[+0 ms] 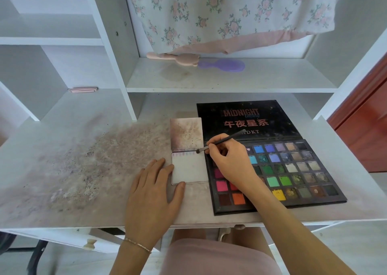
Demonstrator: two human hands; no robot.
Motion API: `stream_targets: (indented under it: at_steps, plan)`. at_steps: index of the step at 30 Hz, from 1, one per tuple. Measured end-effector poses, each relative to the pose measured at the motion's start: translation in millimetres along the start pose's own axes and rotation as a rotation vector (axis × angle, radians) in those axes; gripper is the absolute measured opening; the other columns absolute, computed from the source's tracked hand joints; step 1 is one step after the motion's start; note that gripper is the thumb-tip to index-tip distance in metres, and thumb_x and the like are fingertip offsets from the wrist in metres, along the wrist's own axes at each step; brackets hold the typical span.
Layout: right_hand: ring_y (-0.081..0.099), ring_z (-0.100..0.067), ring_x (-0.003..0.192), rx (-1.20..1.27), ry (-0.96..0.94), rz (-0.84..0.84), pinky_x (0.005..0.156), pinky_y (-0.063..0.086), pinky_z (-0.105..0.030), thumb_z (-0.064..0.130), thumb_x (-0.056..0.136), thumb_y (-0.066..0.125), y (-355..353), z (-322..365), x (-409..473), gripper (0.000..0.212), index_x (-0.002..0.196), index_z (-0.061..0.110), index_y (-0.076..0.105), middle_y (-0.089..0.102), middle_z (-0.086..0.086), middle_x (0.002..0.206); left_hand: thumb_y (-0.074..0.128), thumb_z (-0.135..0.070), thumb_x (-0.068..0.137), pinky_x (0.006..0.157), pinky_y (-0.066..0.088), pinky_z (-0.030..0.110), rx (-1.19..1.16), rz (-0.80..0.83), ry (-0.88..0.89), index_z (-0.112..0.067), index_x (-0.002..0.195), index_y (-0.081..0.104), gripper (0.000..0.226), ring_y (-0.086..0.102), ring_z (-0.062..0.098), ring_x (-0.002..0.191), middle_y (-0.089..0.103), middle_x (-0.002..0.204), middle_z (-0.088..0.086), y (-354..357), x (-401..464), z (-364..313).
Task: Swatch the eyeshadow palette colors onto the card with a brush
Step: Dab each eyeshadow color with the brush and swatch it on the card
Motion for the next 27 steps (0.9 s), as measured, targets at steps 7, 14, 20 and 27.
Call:
stream_targets:
  at_steps: [7, 14, 20, 27]
  plan:
    - [0.063, -0.010, 0.075, -0.003, 0.006, -0.001, 0.066, 0.049, -0.011, 0.015, 0.087, 0.053, 0, -1, 0, 0.019, 0.078, 0.032, 0.052, 0.066, 0.000, 0.078, 0.050, -0.041, 0.081, 0.103, 0.031, 0.042, -0.004, 0.001, 0.000, -0.012, 0.116, 0.062, 0.048, 0.050, 0.027, 0.122, 0.057, 0.128, 0.009, 0, 0, 0]
    - [0.062, -0.011, 0.074, -0.015, -0.004, 0.007, 0.065, 0.049, -0.012, 0.015, 0.087, 0.053, 0, -1, -1, 0.022, 0.076, 0.034, 0.051, 0.066, 0.001, 0.076, 0.051, -0.041, 0.080, 0.102, 0.033, 0.043, 0.000, -0.003, 0.000, -0.011, 0.116, 0.063, 0.047, 0.052, 0.028, 0.120, 0.058, 0.127, 0.009, 0, 1, 0]
    - [0.061, -0.003, 0.078, 0.032, -0.045, -0.065, 0.067, 0.047, -0.007, 0.013, 0.089, 0.052, -4, 2, 0, 0.019, 0.086, 0.032, 0.053, 0.062, 0.011, 0.080, 0.051, -0.041, 0.080, 0.103, 0.032, 0.042, -0.002, -0.004, 0.001, -0.012, 0.115, 0.063, 0.047, 0.051, 0.028, 0.121, 0.058, 0.127, 0.009, 0, 0, 0]
    - [0.062, -0.005, 0.071, 0.205, -0.021, -0.128, 0.067, 0.052, -0.022, 0.006, 0.089, 0.049, -17, 4, 0, 0.025, 0.084, 0.029, 0.057, 0.065, 0.006, 0.079, 0.052, -0.042, 0.085, 0.105, 0.029, 0.040, -0.013, 0.016, -0.006, -0.014, 0.118, 0.061, 0.045, 0.048, 0.026, 0.124, 0.055, 0.131, 0.007, -1, 0, 1]
Point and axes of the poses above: each hand's wrist, its own x-axis towards the middle knuckle, its own y-axis out of the palm, z = x × y, the point moved 4 cm from there along x, towards the middle knuckle
